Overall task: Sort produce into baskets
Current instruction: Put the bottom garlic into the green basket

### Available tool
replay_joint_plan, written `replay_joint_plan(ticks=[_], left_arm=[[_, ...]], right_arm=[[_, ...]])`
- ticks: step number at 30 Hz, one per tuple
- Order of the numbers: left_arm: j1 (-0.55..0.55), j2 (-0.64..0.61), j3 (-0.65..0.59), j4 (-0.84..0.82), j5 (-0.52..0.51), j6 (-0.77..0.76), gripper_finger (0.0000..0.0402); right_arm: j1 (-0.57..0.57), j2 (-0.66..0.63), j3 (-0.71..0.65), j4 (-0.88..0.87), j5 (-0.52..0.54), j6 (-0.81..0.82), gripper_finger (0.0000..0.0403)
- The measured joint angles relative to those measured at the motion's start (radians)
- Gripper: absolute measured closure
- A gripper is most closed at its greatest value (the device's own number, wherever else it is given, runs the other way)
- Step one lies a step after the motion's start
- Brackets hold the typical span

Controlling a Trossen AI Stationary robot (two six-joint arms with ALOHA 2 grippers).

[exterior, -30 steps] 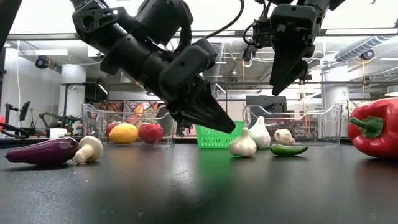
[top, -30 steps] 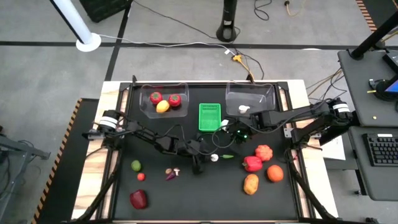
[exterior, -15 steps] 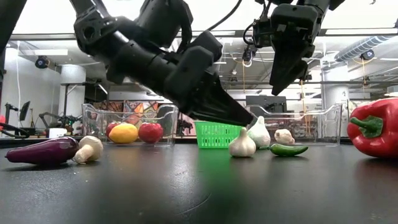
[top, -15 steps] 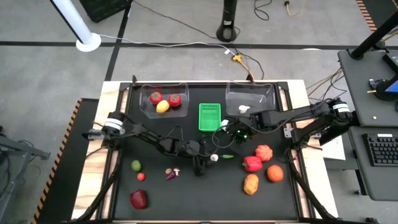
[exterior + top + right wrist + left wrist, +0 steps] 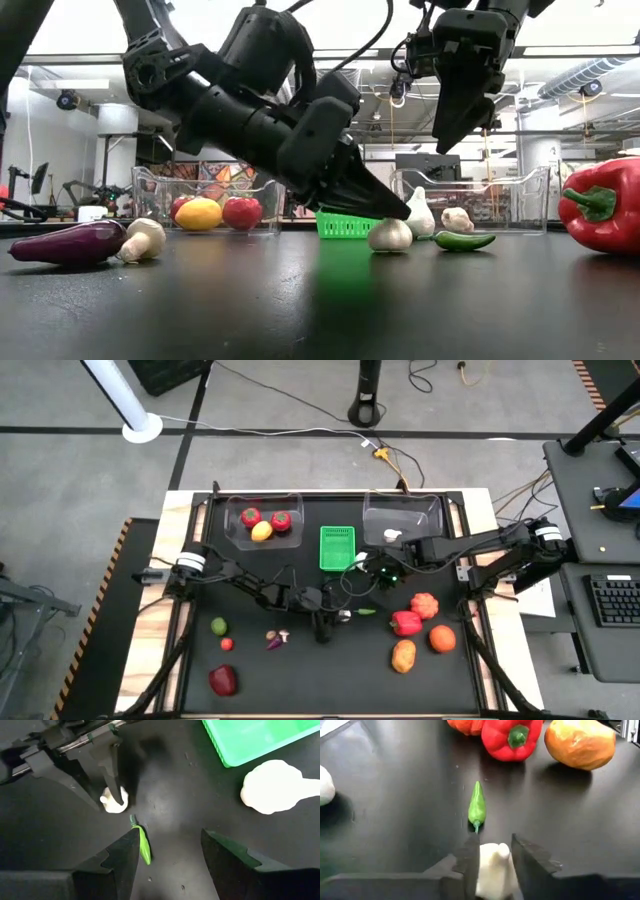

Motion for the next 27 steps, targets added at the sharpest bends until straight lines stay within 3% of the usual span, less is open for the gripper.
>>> replay_joint_plan(ticks=[6,13,18,27], left_arm=[[0.003,0.002,0.0,0.002,0.001,-0.039,0.0391],[0.004,-0.036,0.0,-0.062,-0.007,-0.04,0.0397],[0.015,-0.152,0.0,-0.229,-0.074,-0.016,0.0399],[0.11,-0.326,0.0,-0.427,-0.078,0.039,0.04]], right_arm=[[0.0,0.0,0.0,0.0,0.0,0.0,0.02],[0.0,0.0,0.0,-0.001,0.0,-0.001,0.02],[0.0,0.0,0.0,0.0,0.006,-0.008,0.02],[-0.027,0.0,0.0,0.019,0.036,-0.022,0.02]])
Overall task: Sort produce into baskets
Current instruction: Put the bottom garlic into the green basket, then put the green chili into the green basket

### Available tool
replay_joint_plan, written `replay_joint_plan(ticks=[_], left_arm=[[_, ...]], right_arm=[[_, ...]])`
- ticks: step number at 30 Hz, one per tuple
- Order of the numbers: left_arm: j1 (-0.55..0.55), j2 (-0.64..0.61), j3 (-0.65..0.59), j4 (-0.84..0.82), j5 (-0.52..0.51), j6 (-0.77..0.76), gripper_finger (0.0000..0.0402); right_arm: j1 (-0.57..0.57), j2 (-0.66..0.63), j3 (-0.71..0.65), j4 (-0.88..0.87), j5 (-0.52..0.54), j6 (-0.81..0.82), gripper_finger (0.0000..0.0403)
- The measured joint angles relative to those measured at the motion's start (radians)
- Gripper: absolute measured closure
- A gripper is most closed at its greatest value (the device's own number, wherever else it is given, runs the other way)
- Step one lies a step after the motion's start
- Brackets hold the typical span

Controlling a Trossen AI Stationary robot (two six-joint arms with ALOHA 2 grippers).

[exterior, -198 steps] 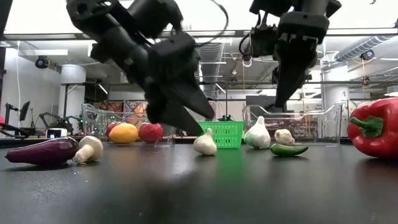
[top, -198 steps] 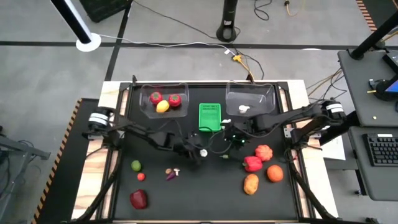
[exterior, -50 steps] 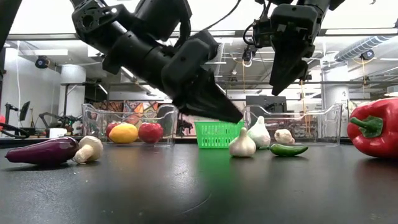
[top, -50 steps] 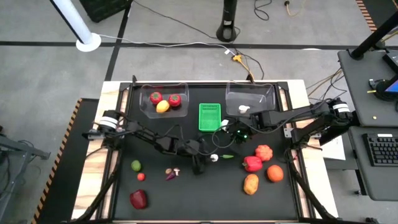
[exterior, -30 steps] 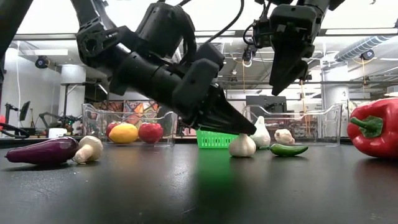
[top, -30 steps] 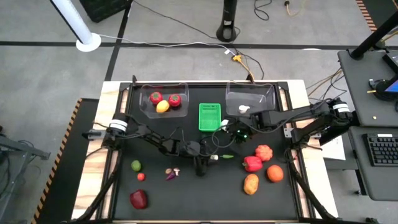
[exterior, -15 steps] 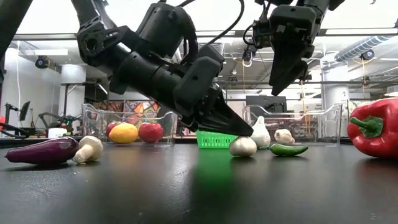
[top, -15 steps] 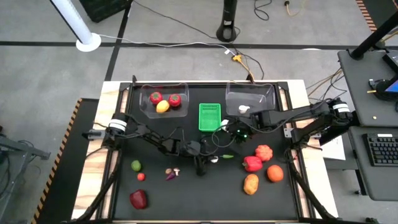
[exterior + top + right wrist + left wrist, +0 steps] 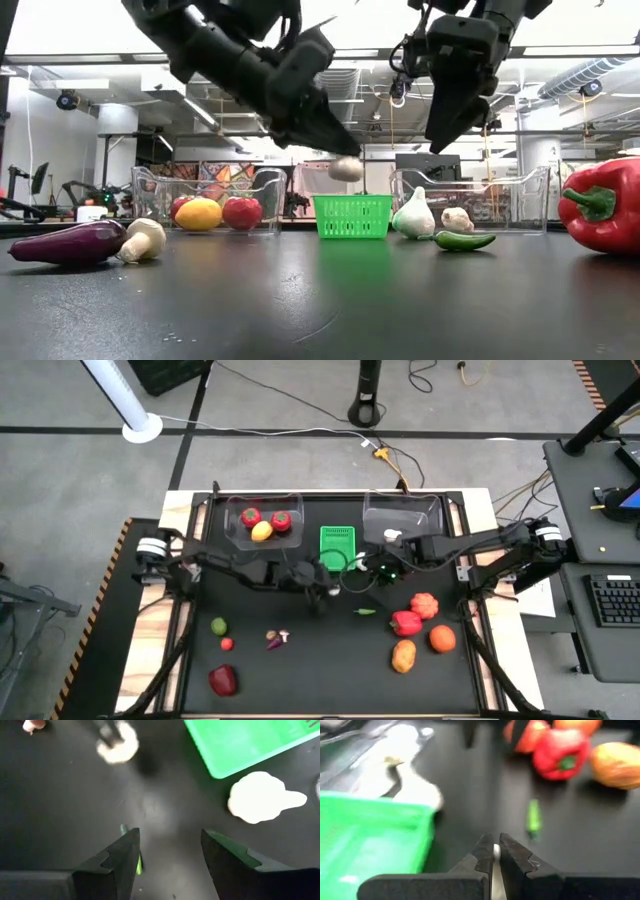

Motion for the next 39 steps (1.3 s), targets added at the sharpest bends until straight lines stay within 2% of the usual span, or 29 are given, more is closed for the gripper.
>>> replay_joint_plan(ticks=[7,15,23,29,34,39], left_arm=[[0.139,-0.009,0.035,0.002,-0.065,0.017,0.04],[0.222,0.077,0.161,-0.053,-0.046,0.047,0.0388],[0.228,0.125,0.286,-0.245,-0.052,0.038,0.0335],[0.229,0.121,0.343,-0.357,-0.052,0.038,0.0316],[0.218,0.077,0.36,-0.399,-0.051,-0.032,0.0313],[0.175,-0.017,0.341,-0.432,-0.045,-0.102,0.0313]], right_arm=[[-0.034,0.0,0.0,0.038,0.017,0.007,0.02],[-0.035,0.0,0.0,0.052,0.016,0.048,0.02],[-0.034,-0.006,0.0,0.026,0.005,0.08,0.02],[-0.034,-0.007,0.0,-0.019,-0.033,0.08,0.0199],[-0.027,-0.01,0.0,-0.024,-0.1,0.06,0.0199],[0.023,-0.01,0.0,-0.023,-0.11,0.002,0.0199]])
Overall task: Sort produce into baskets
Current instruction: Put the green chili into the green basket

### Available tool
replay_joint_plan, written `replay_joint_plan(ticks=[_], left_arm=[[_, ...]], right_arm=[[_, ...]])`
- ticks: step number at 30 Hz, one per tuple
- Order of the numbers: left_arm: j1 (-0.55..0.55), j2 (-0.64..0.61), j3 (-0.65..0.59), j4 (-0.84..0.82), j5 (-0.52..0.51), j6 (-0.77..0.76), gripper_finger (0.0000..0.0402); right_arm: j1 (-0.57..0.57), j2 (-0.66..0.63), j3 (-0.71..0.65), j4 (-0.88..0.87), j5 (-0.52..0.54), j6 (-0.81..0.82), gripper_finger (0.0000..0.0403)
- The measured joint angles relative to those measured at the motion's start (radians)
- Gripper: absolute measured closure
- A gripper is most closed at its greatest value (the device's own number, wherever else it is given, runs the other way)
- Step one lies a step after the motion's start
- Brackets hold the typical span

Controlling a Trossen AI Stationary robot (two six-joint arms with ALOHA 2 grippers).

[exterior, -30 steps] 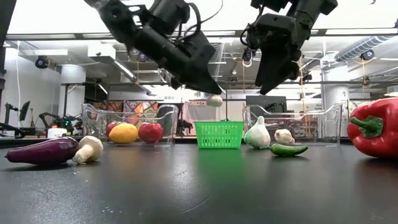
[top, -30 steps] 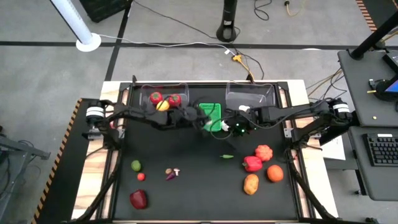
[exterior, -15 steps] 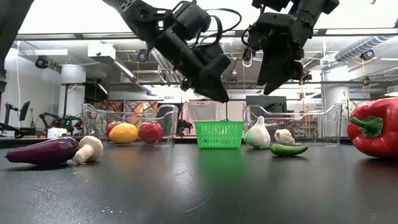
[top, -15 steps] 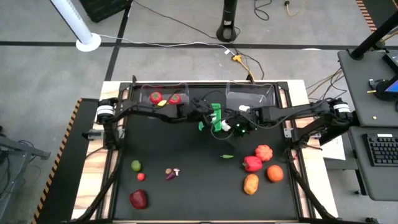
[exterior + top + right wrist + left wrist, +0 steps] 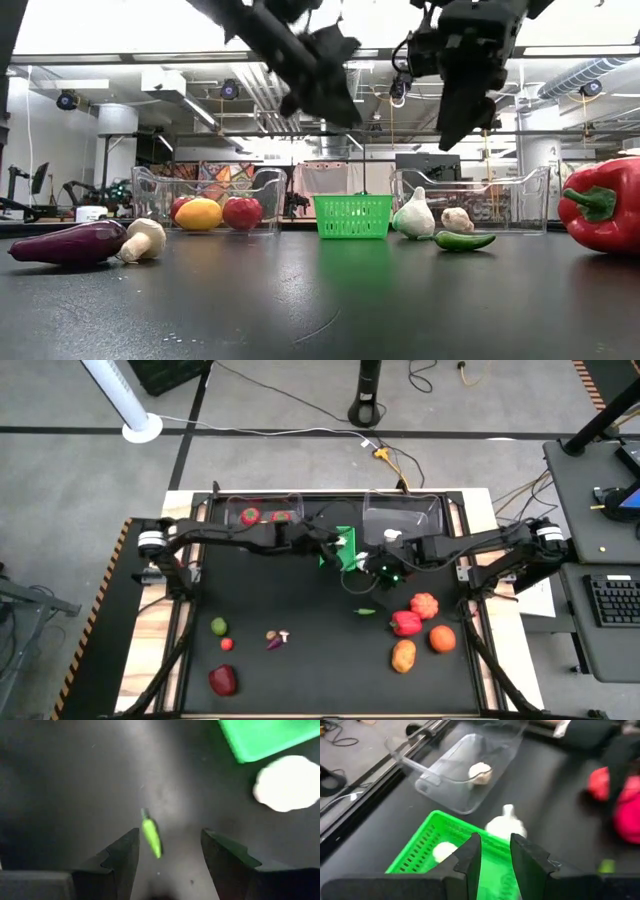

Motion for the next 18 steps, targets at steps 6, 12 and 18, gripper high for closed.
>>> replay_joint_plan(ticks=[6,12,18], left_arm=[[-0.098,-0.136,-0.001,-0.185,0.001,-0.088,0.0313],[-0.243,-0.23,-0.004,-0.524,0.001,-0.219,0.0312],[-0.407,-0.268,-0.037,-0.71,-0.049,-0.272,0.0312]], right_arm=[[0.077,0.011,-0.004,0.009,-0.001,-0.054,0.0199],[0.129,0.028,-0.01,0.022,0.001,-0.019,0.0189],[0.182,0.065,-0.01,0.066,0.078,-0.005,0.0146]])
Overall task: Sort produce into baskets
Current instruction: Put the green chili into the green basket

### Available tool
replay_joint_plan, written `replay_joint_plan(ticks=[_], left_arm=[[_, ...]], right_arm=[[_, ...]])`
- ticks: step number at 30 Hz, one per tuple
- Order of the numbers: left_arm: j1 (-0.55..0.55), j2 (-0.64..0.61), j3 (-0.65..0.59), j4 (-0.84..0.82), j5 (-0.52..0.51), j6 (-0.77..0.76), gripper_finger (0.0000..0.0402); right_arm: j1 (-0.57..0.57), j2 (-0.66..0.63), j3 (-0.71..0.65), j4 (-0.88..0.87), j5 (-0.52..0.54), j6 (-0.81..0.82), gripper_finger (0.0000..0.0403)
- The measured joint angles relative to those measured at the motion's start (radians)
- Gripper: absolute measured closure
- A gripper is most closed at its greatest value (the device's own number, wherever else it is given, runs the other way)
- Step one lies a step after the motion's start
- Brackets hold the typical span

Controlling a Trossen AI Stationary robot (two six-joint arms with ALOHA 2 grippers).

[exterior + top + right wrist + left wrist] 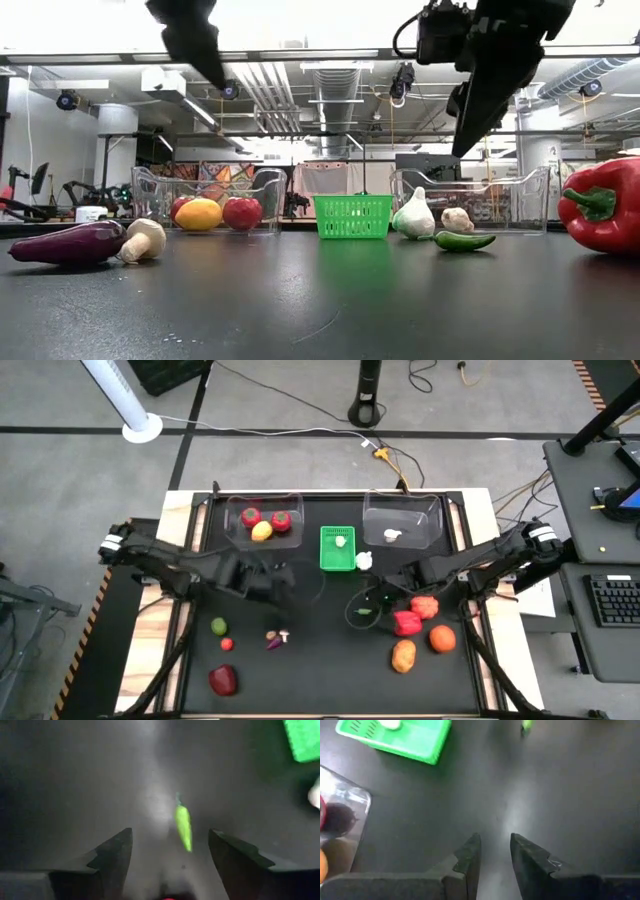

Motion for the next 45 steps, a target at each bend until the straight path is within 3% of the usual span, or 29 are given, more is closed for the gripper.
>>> replay_joint_plan(ticks=[4,9,18,25,35,42,45], left_arm=[[-0.109,-0.059,-0.087,0.039,-0.055,-0.055,0.0312],[-0.202,-0.178,-0.245,0.16,-0.109,-0.179,0.0312],[-0.224,-0.316,-0.437,0.382,-0.119,-0.295,0.0312],[-0.223,-0.295,-0.467,0.422,-0.134,-0.308,0.0312],[-0.223,-0.235,-0.466,0.466,-0.143,-0.37,0.0312],[-0.223,-0.221,-0.466,0.468,-0.138,-0.421,0.0312],[-0.223,-0.223,-0.466,0.47,-0.066,-0.458,0.0312]], right_arm=[[0.021,0.051,0.0,0.031,0.001,0.005,0.0138],[0.026,0.145,0.0,0.029,0.001,0.051,0.0156],[0.023,0.287,0.002,0.033,0.009,0.119,0.0188],[0.023,0.301,0.004,0.031,0.011,0.125,0.0233],[0.017,0.298,0.002,0.032,0.009,0.098,0.038],[0.007,0.262,0.001,0.027,-0.015,0.079,0.0383],[-0.007,0.214,0.01,0.03,-0.033,0.079,0.0384]])
